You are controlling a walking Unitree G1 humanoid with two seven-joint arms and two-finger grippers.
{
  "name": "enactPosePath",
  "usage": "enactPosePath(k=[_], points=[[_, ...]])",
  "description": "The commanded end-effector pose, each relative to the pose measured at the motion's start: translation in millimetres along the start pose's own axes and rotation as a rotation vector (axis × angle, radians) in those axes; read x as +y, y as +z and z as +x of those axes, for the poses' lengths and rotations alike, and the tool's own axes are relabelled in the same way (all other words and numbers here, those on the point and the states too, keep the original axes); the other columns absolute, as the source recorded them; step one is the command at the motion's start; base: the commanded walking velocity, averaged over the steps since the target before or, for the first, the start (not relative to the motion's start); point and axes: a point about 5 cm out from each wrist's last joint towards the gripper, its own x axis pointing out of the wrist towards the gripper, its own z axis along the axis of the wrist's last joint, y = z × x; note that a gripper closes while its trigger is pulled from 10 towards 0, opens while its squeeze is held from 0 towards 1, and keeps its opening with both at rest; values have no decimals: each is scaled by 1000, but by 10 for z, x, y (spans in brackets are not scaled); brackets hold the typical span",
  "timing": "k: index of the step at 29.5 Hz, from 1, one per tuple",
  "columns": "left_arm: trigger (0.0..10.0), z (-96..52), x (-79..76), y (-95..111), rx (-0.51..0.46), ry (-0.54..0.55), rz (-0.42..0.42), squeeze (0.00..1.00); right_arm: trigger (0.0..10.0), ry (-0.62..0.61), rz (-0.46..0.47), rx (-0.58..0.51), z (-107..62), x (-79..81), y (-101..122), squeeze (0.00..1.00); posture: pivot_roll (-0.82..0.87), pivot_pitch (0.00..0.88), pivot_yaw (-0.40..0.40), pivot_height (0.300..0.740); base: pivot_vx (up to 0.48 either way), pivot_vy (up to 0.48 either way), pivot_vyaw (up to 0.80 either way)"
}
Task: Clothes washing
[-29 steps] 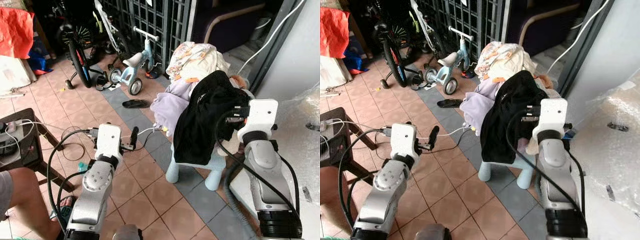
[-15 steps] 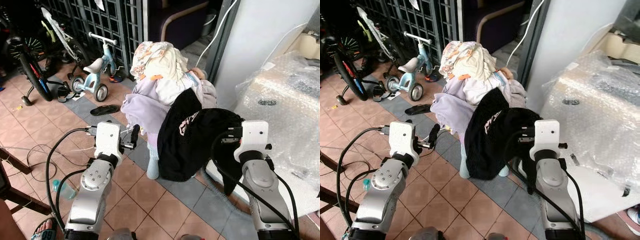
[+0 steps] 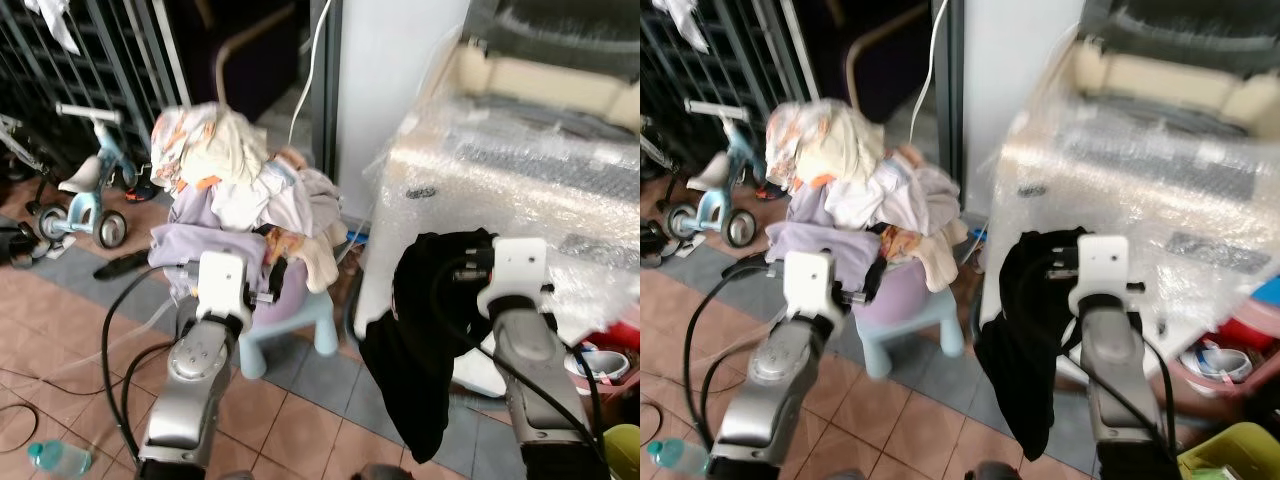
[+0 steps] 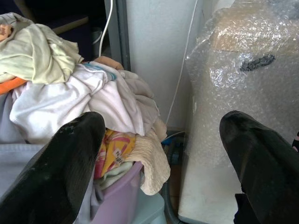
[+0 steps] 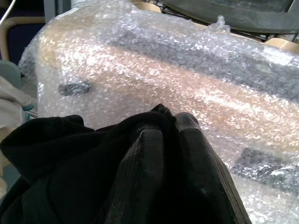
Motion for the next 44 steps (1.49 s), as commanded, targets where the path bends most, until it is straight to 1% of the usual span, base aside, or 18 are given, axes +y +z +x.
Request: enactPosePath(k=[1,7,10,12,15,19,23,25,27,28,29,32,33,34,35,37,42,44], points=[[10000,-23,100,-11,14,36,14,0,10000,18,13,-49,32,74,110,0,-25,0,19,740,0,0,-800],[10000,5,152,-4,18,103,0,0,10000,52,46,-89,91,108,208,0,-19,0,15,740,0,0,-630],[10000,11,227,-1,25,166,-11,0,10000,119,28,-150,147,166,351,0,-14,0,16,740,0,0,0],[10000,2,308,0,28,206,14,0,10000,170,3,-216,206,224,515,0,-12,0,17,740,0,0,0],[10000,-13,360,10,35,210,29,0,10000,189,2,-254,247,249,628,0,-11,0,14,740,0,0,0],[10000,-32,409,19,37,229,4,0,10000,190,4,-322,321,256,842,0,-8,0,12,740,334,0,0],[10000,-57,393,-28,53,236,-6,0,10000,165,23,-388,436,212,1087,0,-7,0,9,740,396,0,0],[10000,-60,382,-40,57,235,-11,0,10000,162,21,-404,461,201,1138,0,-8,0,9,740,403,0,0],[10000,-59,331,-49,59,220,-21,0,10000,165,15,-450,559,160,1310,0,-10,0,11,740,412,0,0],[10000,-59,331,-49,59,220,-21,0,10000,165,15,-450,559,160,1310,0,-10,0,11,740,412,0,0],[10000,-54,288,-49,59,205,-28,0,10000,170,13,-487,663,106,1489,0,-10,0,11,740,439,0,0],[10000,-39,265,-48,56,194,-32,0,10000,188,-6,-542,777,52,1726,0,-10,0,13,740,459,0,0],[10000,-39,265,-48,56,194,-32,0,10000,188,-6,-542,777,52,1726,0,-10,0,13,740,465,0,0],[10000,-32,264,-51,56,193,-33,0,10000,217,-34,-585,833,51,1893,0,-10,0,14,740,465,0,0],[10000,-32,264,-51,56,193,-33,0,10000,217,-34,-585,833,51,1893,0,-10,0,14,740,465,0,0],[10000,-23,264,-58,57,194,-39,0,10000,273,-73,-633,904,101,2098,0,-6,0,7,740,448,0,0],[10000,-10,260,-68,62,207,-57,0,10000,385,-129,-687,947,217,2311,0,-2,0,2,740,423,102,0],[10000,-10,259,-68,62,207,-57,0,10000,391,-135,-690,949,224,2324,0,-2,0,2,740,401,259,0]])
